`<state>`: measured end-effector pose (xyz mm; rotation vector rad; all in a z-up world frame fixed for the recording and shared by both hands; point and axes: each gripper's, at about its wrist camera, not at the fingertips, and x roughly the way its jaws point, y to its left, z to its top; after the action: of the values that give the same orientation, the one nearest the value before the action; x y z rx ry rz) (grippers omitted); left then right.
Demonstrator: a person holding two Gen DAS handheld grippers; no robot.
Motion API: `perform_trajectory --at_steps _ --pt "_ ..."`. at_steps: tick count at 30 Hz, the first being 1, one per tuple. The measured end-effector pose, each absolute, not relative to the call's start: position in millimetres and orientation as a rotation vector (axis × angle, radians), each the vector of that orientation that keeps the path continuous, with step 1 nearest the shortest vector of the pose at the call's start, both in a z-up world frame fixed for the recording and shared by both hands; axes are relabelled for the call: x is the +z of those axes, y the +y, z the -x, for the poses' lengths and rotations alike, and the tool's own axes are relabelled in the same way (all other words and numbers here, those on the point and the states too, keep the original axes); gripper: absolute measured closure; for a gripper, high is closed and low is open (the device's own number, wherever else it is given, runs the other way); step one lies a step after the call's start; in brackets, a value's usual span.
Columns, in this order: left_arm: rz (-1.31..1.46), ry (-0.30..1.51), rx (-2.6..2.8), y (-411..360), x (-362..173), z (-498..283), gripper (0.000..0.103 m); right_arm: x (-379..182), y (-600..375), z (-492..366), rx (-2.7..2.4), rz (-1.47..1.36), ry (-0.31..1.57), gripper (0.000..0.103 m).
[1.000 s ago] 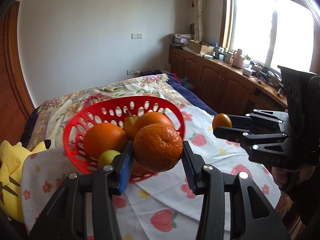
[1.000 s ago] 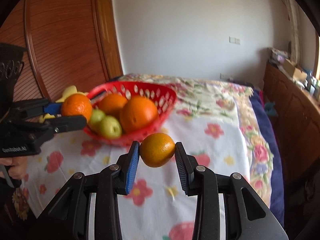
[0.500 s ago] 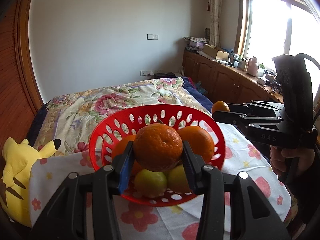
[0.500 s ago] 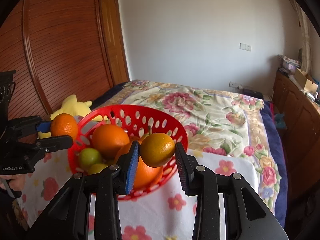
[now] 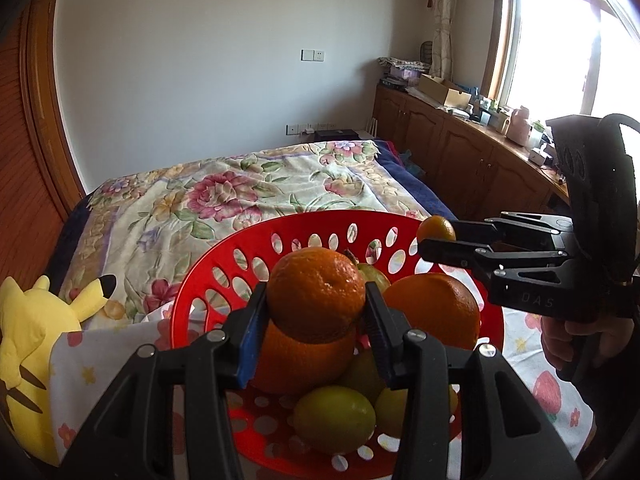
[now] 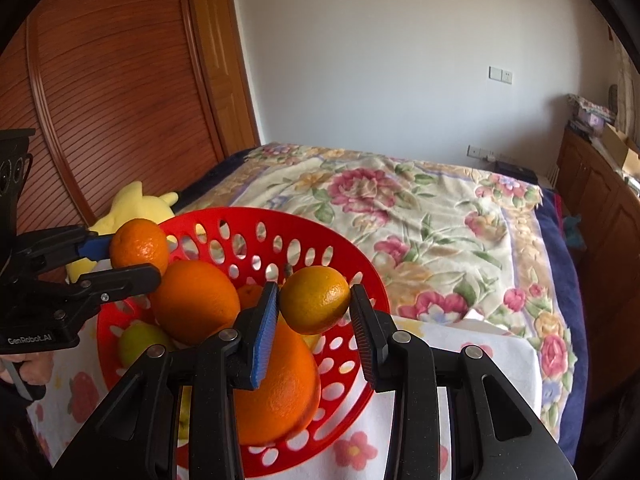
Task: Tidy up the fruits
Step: 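Lower the mandarins into the basket and open both grippers, then withdraw both grippers away from the basket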
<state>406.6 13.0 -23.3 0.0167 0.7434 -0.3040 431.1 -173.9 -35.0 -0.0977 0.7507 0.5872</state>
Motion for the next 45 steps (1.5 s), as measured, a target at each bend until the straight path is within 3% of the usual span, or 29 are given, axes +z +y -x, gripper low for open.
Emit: perform_trajectory --at_steps 23,45 --pt "-0.027 0.763 -0.267 2 -20 -415 0.052 -30 -185 -402 0.551 0.102 0.71 0.063" --pt "-0.026 0.678 -0.222 10 11 -272 0.048 -4 -183 -281 0.568 0.069 0.659 0.063"
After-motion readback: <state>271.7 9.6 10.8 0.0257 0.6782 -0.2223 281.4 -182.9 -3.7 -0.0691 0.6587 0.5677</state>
